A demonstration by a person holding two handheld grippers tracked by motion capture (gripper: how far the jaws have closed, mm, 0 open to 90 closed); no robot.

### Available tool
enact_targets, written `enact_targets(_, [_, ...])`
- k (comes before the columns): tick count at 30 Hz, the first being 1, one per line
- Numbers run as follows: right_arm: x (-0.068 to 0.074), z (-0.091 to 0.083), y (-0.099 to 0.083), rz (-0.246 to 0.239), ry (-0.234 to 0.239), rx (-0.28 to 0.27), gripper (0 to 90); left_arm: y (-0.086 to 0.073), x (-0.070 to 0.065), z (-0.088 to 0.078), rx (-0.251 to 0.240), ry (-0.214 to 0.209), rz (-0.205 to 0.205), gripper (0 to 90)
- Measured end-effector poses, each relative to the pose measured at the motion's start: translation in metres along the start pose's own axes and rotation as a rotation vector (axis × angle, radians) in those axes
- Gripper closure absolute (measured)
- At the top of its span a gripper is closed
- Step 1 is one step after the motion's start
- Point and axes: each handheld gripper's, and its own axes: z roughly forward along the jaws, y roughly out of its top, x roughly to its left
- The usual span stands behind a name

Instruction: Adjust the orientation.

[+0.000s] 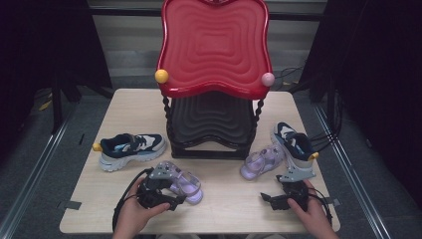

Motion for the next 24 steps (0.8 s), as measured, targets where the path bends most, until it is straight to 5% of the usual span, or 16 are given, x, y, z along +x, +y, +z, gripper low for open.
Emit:
enact_targets(11, [0.000, 0.000, 0.000, 0.000, 0.000, 0.000, 9.6, 0.000, -0.006, 0.012, 0.033, 0.018, 0.037, 31.4])
enact_targets(24, [0.000, 0.000, 0.000, 0.000, 0.000, 0.000, 9.5, -0.001, -0.006, 0.013, 0.050, 0.020, 0.086, 55.1])
